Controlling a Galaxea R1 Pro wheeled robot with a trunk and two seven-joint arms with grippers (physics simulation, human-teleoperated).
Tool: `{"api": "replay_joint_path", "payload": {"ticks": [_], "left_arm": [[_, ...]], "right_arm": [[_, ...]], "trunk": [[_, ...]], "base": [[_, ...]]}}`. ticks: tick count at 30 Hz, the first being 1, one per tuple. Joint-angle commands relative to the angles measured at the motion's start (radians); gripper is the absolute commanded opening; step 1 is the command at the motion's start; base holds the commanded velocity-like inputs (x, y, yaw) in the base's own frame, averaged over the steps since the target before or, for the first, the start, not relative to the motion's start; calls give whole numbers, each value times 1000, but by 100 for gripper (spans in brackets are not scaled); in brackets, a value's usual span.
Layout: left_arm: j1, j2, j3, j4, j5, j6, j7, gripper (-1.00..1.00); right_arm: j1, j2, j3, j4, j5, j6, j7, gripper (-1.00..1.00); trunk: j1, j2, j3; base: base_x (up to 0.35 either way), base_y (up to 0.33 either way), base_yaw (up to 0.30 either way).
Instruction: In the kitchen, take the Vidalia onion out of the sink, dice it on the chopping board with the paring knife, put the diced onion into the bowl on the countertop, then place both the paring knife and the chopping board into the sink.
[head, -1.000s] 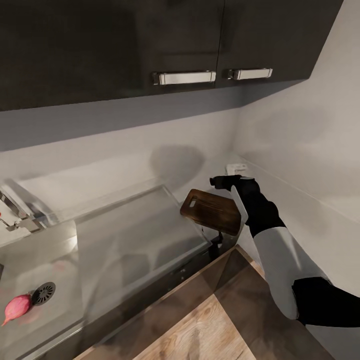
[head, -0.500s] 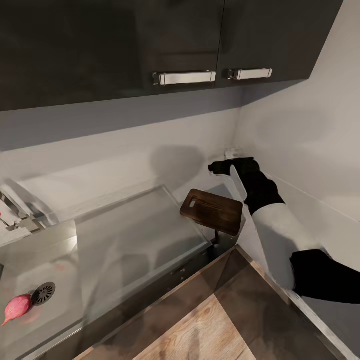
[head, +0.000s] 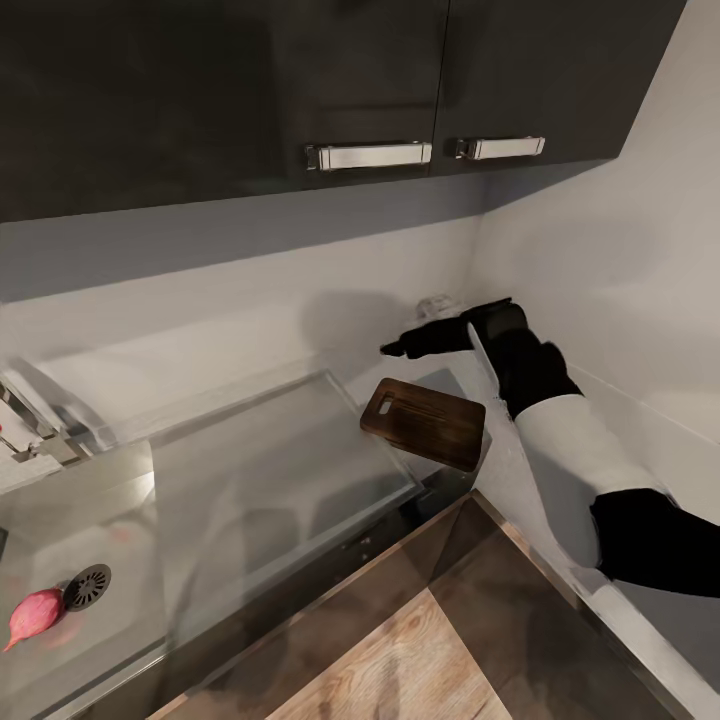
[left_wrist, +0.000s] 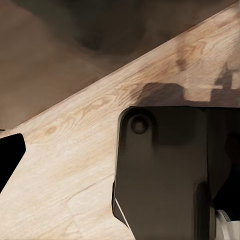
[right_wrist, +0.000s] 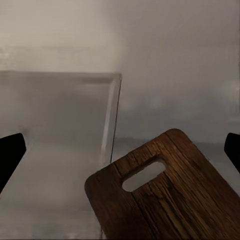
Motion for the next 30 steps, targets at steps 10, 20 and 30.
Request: {"api": "replay_joint_path", "payload": {"ticks": [10,20,30], "left_arm": [[0,1,-4,4,2,-1,7,100],[0,1,-4,13,2,-1,6,100],[0,1,-4,21,2,-4,5,100]], "right_arm": [[-1,-78,4,-94,151,-19,404,100],[-1,-144,6,-223,218,-75,686,100],[-1,-199,8,-278,216,-219,856,100]], "trunk": [[1,-2,-2],[1,-2,-2],[1,-2,-2]], "base": [[0,0,0],[0,0,0],[0,0,0]]}}
